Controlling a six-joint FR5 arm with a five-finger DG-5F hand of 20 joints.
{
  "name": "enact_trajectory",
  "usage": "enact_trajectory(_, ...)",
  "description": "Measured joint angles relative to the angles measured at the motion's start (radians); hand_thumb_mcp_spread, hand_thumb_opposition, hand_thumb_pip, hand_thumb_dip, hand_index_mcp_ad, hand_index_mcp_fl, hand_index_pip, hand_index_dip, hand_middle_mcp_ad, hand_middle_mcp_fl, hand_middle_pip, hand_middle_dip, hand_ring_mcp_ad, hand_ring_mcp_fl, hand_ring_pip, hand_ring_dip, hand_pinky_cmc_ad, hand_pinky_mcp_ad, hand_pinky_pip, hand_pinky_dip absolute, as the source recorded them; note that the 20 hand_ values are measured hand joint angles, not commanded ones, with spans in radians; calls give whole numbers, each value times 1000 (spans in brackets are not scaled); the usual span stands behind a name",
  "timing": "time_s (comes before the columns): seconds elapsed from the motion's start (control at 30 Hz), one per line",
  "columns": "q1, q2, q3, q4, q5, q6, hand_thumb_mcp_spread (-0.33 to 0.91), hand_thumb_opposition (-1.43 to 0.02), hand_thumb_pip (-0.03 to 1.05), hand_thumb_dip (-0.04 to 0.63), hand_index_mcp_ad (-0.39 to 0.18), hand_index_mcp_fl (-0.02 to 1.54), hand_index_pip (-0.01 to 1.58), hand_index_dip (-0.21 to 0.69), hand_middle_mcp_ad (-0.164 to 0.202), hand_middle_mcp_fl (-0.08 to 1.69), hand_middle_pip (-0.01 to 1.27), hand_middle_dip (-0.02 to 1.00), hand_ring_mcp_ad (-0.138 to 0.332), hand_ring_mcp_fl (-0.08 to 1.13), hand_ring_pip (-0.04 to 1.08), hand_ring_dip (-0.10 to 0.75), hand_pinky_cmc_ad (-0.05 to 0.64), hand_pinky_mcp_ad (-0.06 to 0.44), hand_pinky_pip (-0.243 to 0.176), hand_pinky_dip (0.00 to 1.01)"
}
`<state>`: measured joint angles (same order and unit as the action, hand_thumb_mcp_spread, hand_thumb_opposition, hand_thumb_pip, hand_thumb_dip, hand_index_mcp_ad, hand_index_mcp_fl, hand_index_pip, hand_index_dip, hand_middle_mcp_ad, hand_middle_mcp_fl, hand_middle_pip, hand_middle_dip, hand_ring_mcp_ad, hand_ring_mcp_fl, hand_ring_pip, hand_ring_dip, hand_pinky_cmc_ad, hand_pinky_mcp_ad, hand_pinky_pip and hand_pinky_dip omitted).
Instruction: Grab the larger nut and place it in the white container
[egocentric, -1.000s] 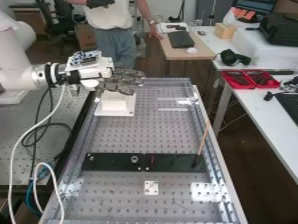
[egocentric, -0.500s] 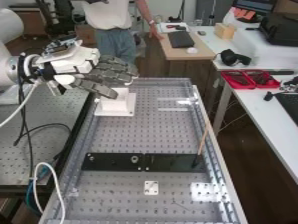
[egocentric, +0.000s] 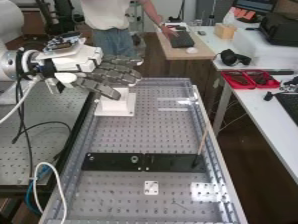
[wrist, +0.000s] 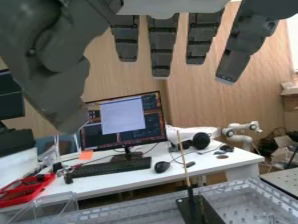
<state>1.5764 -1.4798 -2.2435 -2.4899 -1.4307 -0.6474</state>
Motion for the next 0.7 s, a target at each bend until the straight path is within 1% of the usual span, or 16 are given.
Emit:
enact_trajectory(0.03, -4, 0, 6, -13, -5, 3, 145, -805, 785, 227, -86, 16, 246, -190, 70, 131, 119, 239, 159, 3, 99, 103, 330, 278, -58, 501)
enact_trajectory(0.07, -12, 0, 21, -42, -17, 10, 148, -791, 764, 222, -86, 16, 225, -190, 70, 131, 122, 239, 159, 3, 101, 105, 330, 284, -61, 497)
enact_trajectory(0.1, -21, 0, 35, -68, -31, 19, 131, -791, 757, 222, -86, 19, 215, -190, 70, 131, 122, 239, 159, 3, 106, 110, 333, 295, -61, 485)
enact_trajectory(0.13, -25, 0, 41, -78, -37, 24, 129, -791, 754, 209, -86, 12, 199, -190, 70, 131, 122, 239, 159, 5, 106, 110, 333, 295, -58, 487)
enact_trajectory(0.17, -33, 1, 53, -100, -48, 36, 119, -791, 749, 204, -82, 21, 185, -190, 70, 131, 122, 239, 159, 5, 103, 110, 333, 297, -75, 468)
enact_trajectory(0.2, -39, 2, 63, -119, -58, 45, 117, -791, 749, 204, -86, 24, 182, -190, 70, 134, 119, 239, 159, 5, 103, 110, 333, 297, -75, 450)
enact_trajectory(0.23, -43, 2, 70, -132, -63, 49, 117, -787, 747, 208, -86, 23, 175, -190, 70, 134, 119, 239, 159, 5, 103, 110, 333, 297, -75, 449)
enact_trajectory(0.27, -47, 2, 77, -147, -68, 50, 115, -791, 747, 188, -86, 21, 164, -190, 70, 131, 122, 239, 159, 5, 103, 110, 330, 297, -75, 435)
enact_trajectory(0.3, -51, 2, 83, -161, -72, 51, 119, -791, 747, 187, -86, 21, 164, -190, 70, 131, 119, 239, 159, 5, 103, 110, 330, 293, -75, 438)
enact_trajectory(0.4, -62, -1, 95, -192, -86, 55, 117, -775, 747, 175, -86, 26, 154, -190, 70, 134, 119, 239, 159, 5, 103, 110, 333, 293, -75, 405)
enact_trajectory(0.53, -71, -4, 103, -206, -101, 49, 117, -775, 747, 175, -82, 38, 150, -190, 70, 98, 119, 239, 155, 2, 103, 110, 333, 293, -75, 405)
enact_trajectory(0.7, -87, -12, 112, -219, -126, 55, 117, -775, 747, 175, -86, 38, 150, -190, 70, 98, 119, 239, 159, 5, 103, 108, 330, 293, -75, 405)
